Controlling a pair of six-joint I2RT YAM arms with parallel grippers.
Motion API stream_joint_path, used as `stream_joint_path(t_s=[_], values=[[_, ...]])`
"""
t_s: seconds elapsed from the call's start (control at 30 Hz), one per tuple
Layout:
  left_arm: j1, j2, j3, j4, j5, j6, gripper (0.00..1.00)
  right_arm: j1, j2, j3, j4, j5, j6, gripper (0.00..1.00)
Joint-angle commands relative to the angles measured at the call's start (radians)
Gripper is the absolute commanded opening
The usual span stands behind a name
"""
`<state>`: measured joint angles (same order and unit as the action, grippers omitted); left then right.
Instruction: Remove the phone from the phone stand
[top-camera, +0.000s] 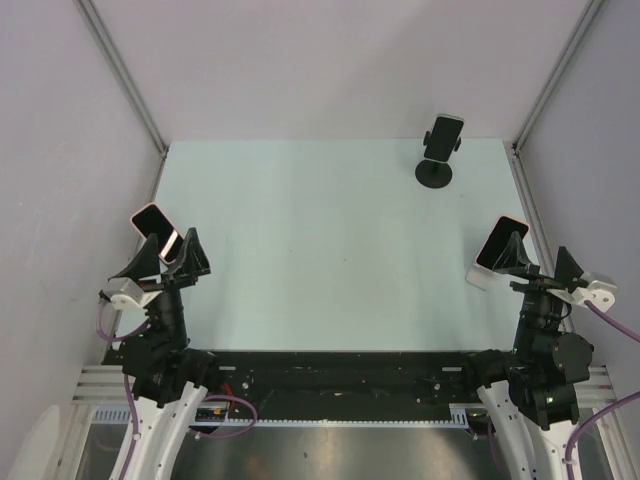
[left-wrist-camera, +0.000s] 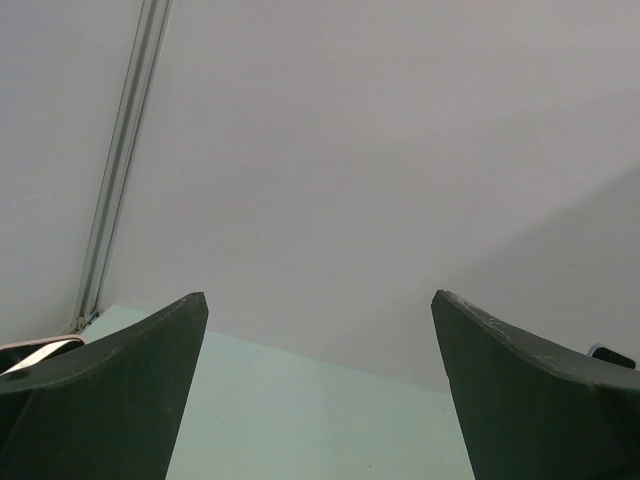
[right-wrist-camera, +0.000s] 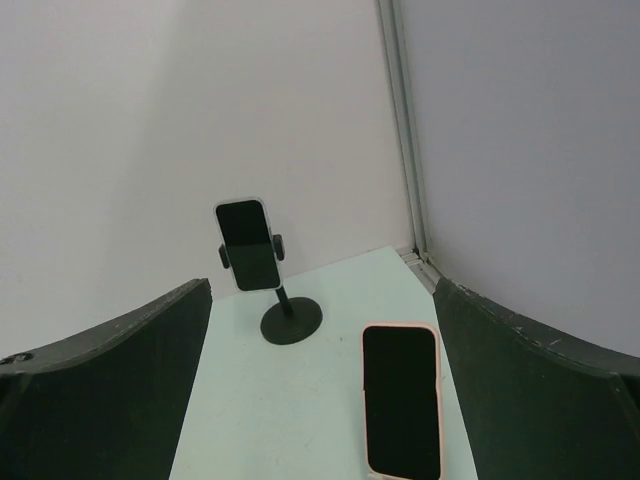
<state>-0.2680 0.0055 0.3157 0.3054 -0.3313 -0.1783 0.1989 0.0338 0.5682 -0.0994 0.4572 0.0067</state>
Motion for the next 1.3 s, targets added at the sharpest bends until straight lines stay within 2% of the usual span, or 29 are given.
stream_joint_path(t_s=[0.0, 0.3, 0.5, 0.8, 0.9, 1.0, 1.07, 1.13, 1.27], values=[[0.007, -0.059, 0.0, 0.023, -0.011, -0.02, 1.0, 0.002, -0.005, 0.024, 0.003, 0.02, 0.006, 1.0], [0.012, -0.013, 0.006, 0.023, 0.009, -0.05, 1.0, 0.019, -0.005, 0.024, -0.003, 0.072, 0.027, 1.0], [0.042, 0.01, -0.013, 0.023, 0.066, -0.171, 1.0, 0.017, -0.005, 0.038, -0.02, 0.089, 0.05, 1.0], [0.042, -0.004, -0.007, 0.014, 0.041, -0.152, 1.0, 0.013, -0.003, 0.036, -0.031, 0.078, 0.059, 1.0], [0.042, -0.002, -0.001, 0.003, 0.009, -0.142, 1.0, 0.01, -0.002, 0.035, -0.025, 0.075, 0.059, 1.0], [0.042, 0.016, 0.035, -0.08, -0.101, -0.153, 1.0, 0.008, -0.003, 0.032, -0.028, 0.077, 0.068, 1.0], [0.042, 0.071, 0.095, -0.191, -0.174, -0.156, 1.0, 0.008, -0.003, 0.033, -0.031, 0.084, 0.081, 1.0], [0.042, 0.132, 0.138, -0.256, -0.189, -0.147, 1.0, 0.014, -0.005, 0.032, -0.036, 0.103, 0.101, 1.0], [0.042, 0.217, 0.135, -0.265, -0.271, -0.142, 1.0, 0.051, -0.005, 0.035, -0.034, 0.136, 0.104, 1.0]])
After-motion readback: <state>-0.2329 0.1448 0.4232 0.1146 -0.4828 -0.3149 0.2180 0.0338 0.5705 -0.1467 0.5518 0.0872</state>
